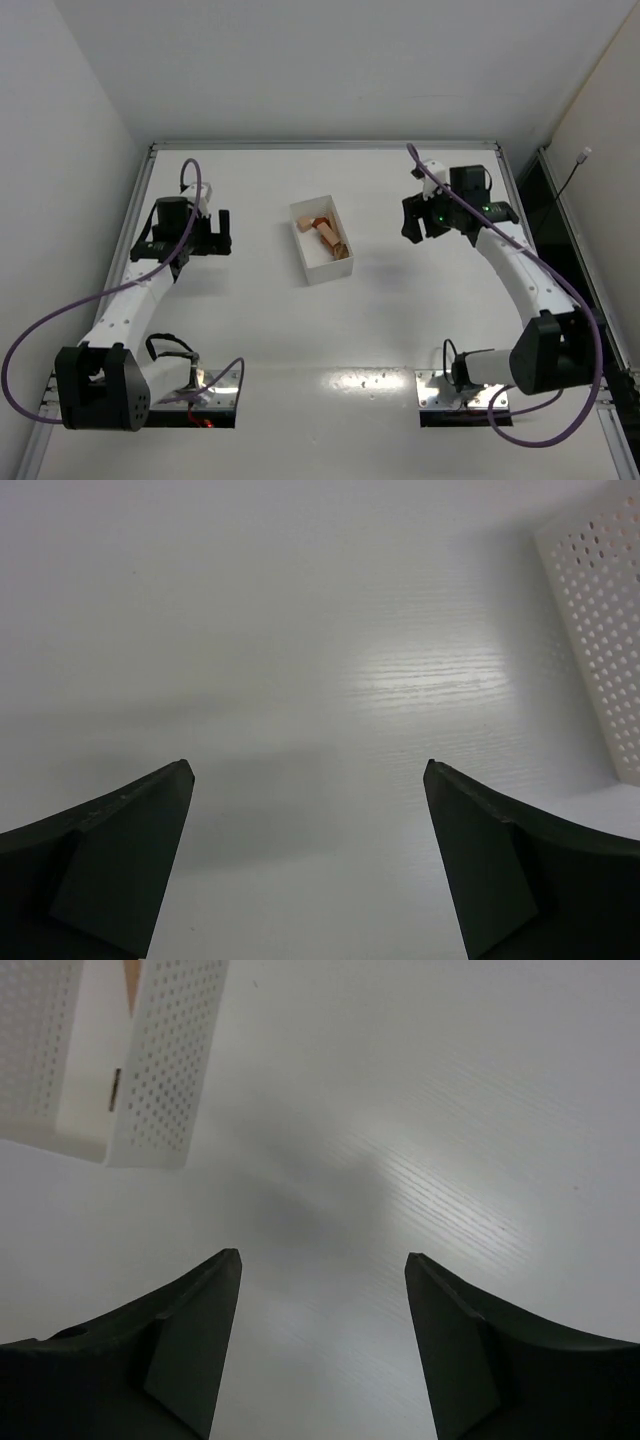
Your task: Build the wood block tower
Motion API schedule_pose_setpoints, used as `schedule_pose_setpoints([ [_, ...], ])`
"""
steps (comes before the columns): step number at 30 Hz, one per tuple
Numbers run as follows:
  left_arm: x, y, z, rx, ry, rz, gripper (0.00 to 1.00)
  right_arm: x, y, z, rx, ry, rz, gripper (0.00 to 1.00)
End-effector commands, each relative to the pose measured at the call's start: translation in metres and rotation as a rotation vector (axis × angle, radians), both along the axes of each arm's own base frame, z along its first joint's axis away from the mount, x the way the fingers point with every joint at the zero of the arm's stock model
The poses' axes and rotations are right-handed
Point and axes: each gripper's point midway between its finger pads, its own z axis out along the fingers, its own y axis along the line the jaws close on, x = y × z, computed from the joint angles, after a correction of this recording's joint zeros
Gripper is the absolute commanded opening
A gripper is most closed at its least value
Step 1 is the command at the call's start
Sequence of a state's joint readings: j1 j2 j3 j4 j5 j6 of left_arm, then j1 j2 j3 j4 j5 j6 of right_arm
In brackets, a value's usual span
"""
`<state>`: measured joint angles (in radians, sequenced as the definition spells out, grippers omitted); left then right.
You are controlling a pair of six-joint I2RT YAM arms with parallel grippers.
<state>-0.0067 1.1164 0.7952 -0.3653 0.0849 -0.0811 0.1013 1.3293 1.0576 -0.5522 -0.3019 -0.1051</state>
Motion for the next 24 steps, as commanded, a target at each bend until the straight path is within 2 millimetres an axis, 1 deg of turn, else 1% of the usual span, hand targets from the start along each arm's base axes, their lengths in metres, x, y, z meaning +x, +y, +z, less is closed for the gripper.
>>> schedule_pose_setpoints([
  [1,0.010,0.010,0.012,0.000,-0.035,0.077,1.00,0.022,0.029,0.034,0.020,-0.101,0.031,0.62],
  [2,0.013,0.010,0.014,-0.001,-0.038,0.077,1.00,0.020,0.034,0.033,0.026,-0.074,0.026,0.59],
  [3,0.013,0.010,0.014,-0.001,-0.038,0.077,1.00,0.019,0.049,0.027,0.030,-0.043,0.066,0.56],
  [4,0.013,0.008,0.014,-0.007,-0.038,0.069,1.00,0.023,0.057,0.037,0.046,-0.050,0.081,0.56],
  [5,0.013,0.008,0.014,-0.007,-0.038,0.069,1.00,0.020,0.068,0.037,0.069,-0.027,0.118,0.63],
  [6,0.013,0.008,0.014,-0.007,-0.038,0.069,1.00,0.022,0.076,0.040,0.087,-0.026,0.145,0.96],
  [7,0.013,0.010,0.014,-0.002,-0.038,0.076,1.00,0.025,0.087,0.041,0.108,-0.009,0.179,1.00],
  [8,0.013,0.012,0.014,0.007,-0.038,0.087,1.00,0.024,0.095,0.041,0.142,0.005,0.214,1.00],
  [9,0.015,0.013,0.018,0.007,-0.048,0.087,1.00,0.032,0.098,0.047,0.156,0.002,0.203,0.88],
  [10,0.015,0.013,0.018,0.007,-0.048,0.087,1.00,0.036,0.106,0.042,0.142,0.011,0.211,0.83],
  [11,0.015,0.014,0.018,0.012,-0.048,0.094,1.00,0.039,0.108,0.025,0.119,0.065,0.205,0.77],
  [12,0.017,0.014,0.019,0.012,-0.048,0.094,1.00,0.048,0.110,0.028,0.100,0.048,0.195,0.72],
  [13,0.017,0.014,0.019,0.012,-0.048,0.094,1.00,0.047,0.115,0.025,0.072,0.050,0.213,0.68],
  [14,0.017,0.015,0.022,0.019,-0.050,0.089,1.00,0.049,0.116,0.021,0.045,0.057,0.214,0.68],
  [16,0.018,0.015,0.019,0.020,-0.041,0.089,1.00,0.051,0.125,0.010,0.015,0.107,0.233,0.73],
  [17,0.018,0.016,0.019,0.026,-0.041,0.096,1.00,0.053,0.126,0.006,0.012,0.121,0.233,0.73],
  [18,0.018,0.016,0.016,0.026,-0.032,0.096,1.00,0.055,0.132,-0.001,-0.002,0.130,0.239,0.74],
  [19,0.018,0.018,0.016,0.032,-0.032,0.103,1.00,0.054,0.137,-0.003,-0.008,0.144,0.252,0.77],
  [20,0.020,0.019,0.020,0.037,-0.041,0.110,1.00,0.054,0.138,-0.009,-0.011,0.158,0.252,0.79],
  [22,0.021,0.021,0.016,0.045,-0.031,0.120,1.00,0.049,0.147,-0.017,-0.014,0.182,0.265,0.79],
  [23,0.021,0.025,0.016,0.045,-0.030,0.129,1.00,0.052,0.146,-0.021,-0.018,0.183,0.251,0.79],
  [24,0.021,0.026,0.013,0.051,-0.021,0.136,1.00,0.051,0.148,-0.024,-0.029,0.185,0.235,0.79],
])
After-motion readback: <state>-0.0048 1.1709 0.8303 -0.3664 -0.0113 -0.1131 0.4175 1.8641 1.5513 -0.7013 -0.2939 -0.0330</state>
